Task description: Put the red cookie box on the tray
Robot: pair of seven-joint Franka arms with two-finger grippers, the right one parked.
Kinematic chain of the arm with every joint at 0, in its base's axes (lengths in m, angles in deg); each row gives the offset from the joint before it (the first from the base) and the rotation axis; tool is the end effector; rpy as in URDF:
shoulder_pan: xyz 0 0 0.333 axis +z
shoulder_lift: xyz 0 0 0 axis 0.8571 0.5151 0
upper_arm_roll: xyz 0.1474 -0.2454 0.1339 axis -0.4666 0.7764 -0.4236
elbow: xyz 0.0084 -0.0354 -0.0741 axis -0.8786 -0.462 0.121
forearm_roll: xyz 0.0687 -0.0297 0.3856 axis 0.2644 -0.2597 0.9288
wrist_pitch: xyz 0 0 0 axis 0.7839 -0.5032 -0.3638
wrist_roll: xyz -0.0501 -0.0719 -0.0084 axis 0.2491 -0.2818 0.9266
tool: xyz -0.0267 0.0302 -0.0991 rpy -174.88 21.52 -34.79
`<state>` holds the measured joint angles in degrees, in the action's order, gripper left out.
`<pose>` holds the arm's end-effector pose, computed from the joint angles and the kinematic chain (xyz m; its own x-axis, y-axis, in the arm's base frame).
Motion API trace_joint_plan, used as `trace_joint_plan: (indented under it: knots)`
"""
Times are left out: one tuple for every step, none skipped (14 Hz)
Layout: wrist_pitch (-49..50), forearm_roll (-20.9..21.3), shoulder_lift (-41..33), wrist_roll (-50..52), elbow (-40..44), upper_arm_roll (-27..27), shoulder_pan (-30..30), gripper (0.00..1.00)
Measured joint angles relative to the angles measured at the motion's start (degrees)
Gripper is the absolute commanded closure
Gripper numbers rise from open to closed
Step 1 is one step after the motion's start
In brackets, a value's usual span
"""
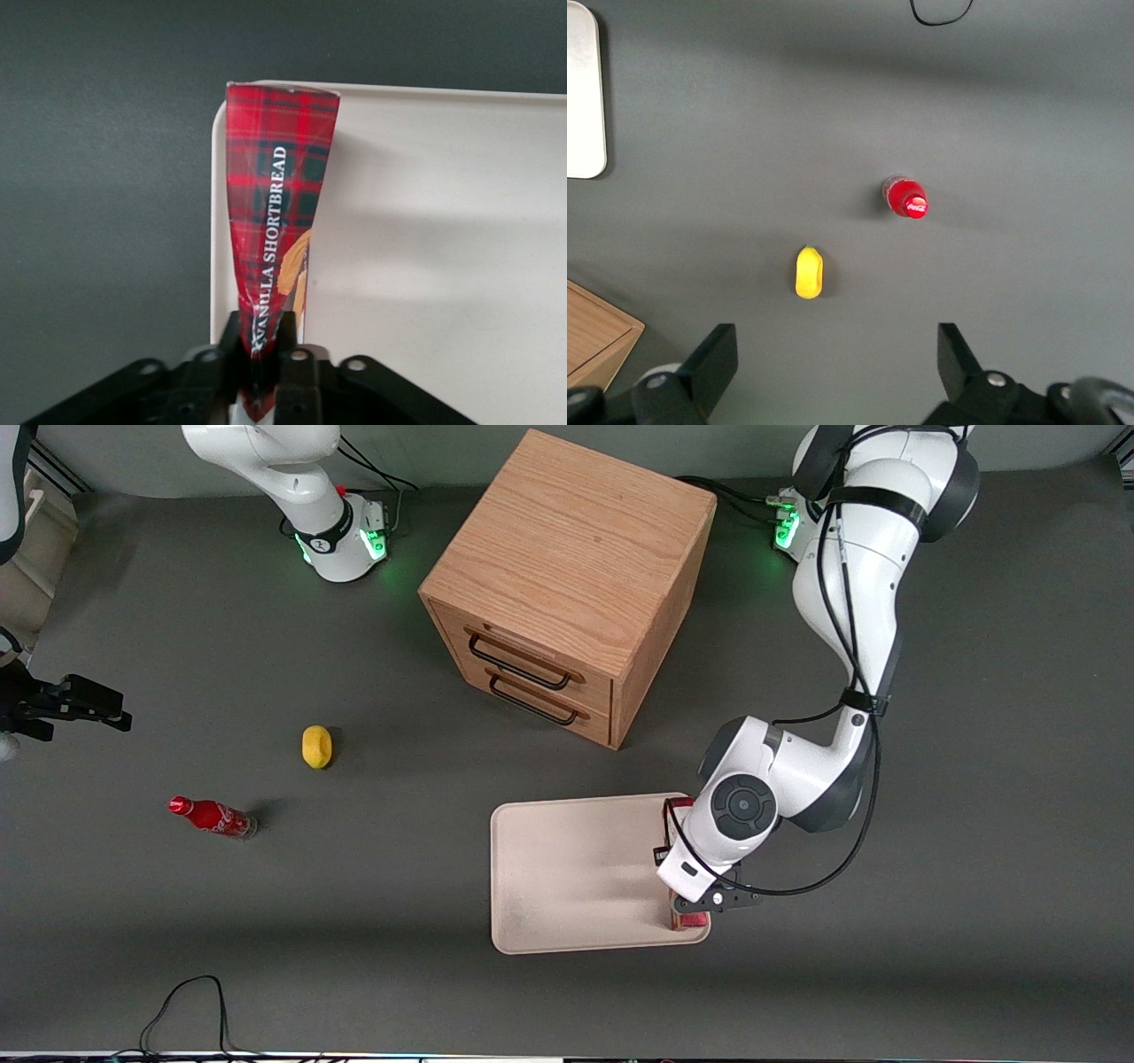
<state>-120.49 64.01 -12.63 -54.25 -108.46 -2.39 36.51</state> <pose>0.6956 -0.3372 0.2604 0.9935 0.1097 0.0298 0.1088 -0.9935 0.0322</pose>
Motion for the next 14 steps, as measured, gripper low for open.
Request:
trace_joint_plan:
  knots:
    - [0.0, 0.1, 0.0, 0.0, 0.1, 0.0, 0.0, 0.00]
    - [0.1, 0.1, 0.0, 0.0, 0.3, 0.0, 0.0, 0.00]
    - [0.6, 0.2, -0.2, 0.1, 0.4, 0.1, 0.0, 0.00]
    - [1.8, 0.2, -0.7, 0.1, 0.6, 0.1, 0.0, 0.00]
    - [3.7, 0.2, -1.5, 0.2, 0.7, 0.2, 0.0, 0.00]
    - [6.0, 0.2, -2.8, 0.4, 0.8, 0.4, -0.1, 0.00]
    - [8.6, 0.2, -4.3, 0.7, 1.2, 0.5, -0.2, 0.00]
    - [11.1, 0.2, -6.1, 0.9, 1.4, 0.6, -0.3, 0.00]
    - [13.7, 0.2, -8.1, 1.0, 1.7, 0.8, -0.4, 0.00]
    - [16.4, 0.2, -10.4, 1.0, 1.9, 0.9, -0.4, 0.00]
    - [19.4, 0.2, -13.0, 1.0, 2.0, 1.0, -0.4, 0.00]
    - [22.3, 0.1, -15.6, 1.0, 2.0, 1.0, -0.4, 0.00]
    - [25.0, 0.1, -18.2, 1.0, 1.9, 1.0, -0.4, 0.00]
    - [27.4, 0.1, -20.6, 1.0, 1.9, 1.0, -0.5, 0.00]
